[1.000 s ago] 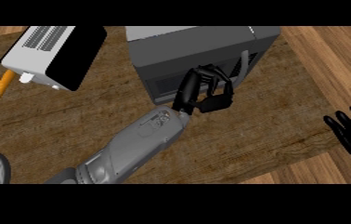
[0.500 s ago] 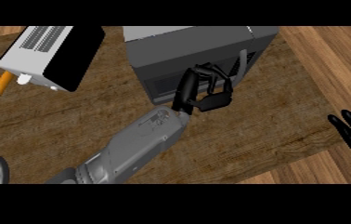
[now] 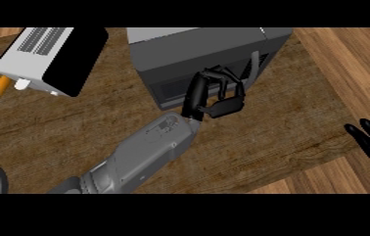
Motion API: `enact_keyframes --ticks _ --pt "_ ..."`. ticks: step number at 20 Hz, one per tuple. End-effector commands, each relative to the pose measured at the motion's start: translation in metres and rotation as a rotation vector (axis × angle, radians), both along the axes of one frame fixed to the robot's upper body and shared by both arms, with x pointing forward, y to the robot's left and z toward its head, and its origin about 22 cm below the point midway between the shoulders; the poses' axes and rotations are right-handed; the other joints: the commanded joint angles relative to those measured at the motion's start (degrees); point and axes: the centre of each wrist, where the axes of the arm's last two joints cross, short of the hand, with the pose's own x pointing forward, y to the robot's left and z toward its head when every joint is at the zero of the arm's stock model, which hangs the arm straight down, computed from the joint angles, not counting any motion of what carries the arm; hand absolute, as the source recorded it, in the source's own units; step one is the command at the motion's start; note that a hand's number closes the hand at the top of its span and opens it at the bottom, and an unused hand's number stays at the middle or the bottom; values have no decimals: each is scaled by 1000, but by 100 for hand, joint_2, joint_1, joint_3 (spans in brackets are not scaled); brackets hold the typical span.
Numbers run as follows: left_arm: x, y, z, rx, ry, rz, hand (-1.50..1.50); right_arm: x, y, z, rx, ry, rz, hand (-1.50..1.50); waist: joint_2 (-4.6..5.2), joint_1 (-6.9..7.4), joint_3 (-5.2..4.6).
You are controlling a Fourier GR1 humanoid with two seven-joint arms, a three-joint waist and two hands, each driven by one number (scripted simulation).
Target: Pick up the milk, place it into the microwave and close the microwave
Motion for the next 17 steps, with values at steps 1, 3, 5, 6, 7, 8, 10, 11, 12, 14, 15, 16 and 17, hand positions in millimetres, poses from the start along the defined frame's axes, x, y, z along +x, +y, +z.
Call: enact_keyframes --ticks 1,3,5,6,7,8,10,11,12,14,15,16,17 --pt "21 12 0 5 17 115 150 -1 2 4 -3 -3 34 -150 77 -72 -9" --pt "25 10 8 -4 3 123 150 -1 2 3 -5 9 45 -150 93 -64 -4" --pt "24 10 6 -11 1 114 150 -1 1 6 -10 1 56 -150 110 -123 -1" --pt "23 12 2 3 -12 127 150 0 2 9 -21 -10 70 -150 99 -92 -6" --pt "25 11 6 -11 -6 115 150 -1 4 7 -4 -2 52 -150 109 -80 -10" --pt "25 12 4 -8 2 143 150 -2 3 11 -12 -12 68 -150 85 -155 -8" --pt "25 10 6 -8 -24 139 150 -1 3 12 -7 -11 65 -150 96 -117 -8" --pt "25 11 4 -9 -11 139 150 -2 3 7 -4 10 68 -150 109 -105 2" --pt "22 14 -4 -5 -6 136 150 -2 2 12 -16 -4 76 -150 138 -144 -12" --pt "25 10 5 -19 -10 136 150 0 3 11 -8 1 74 -150 143 -119 4" --pt "25 11 3 -17 -18 146 150 -2 2 12 -24 6 77 -150 131 -150 -2" --pt "23 13 -2 -12 -17 146 150 -1 3 14 -5 -13 83 -150 147 -152 -2" --pt "25 13 1 -21 -18 153 150 -3 2 14 -16 -3 82 -150 111 -182 -5"
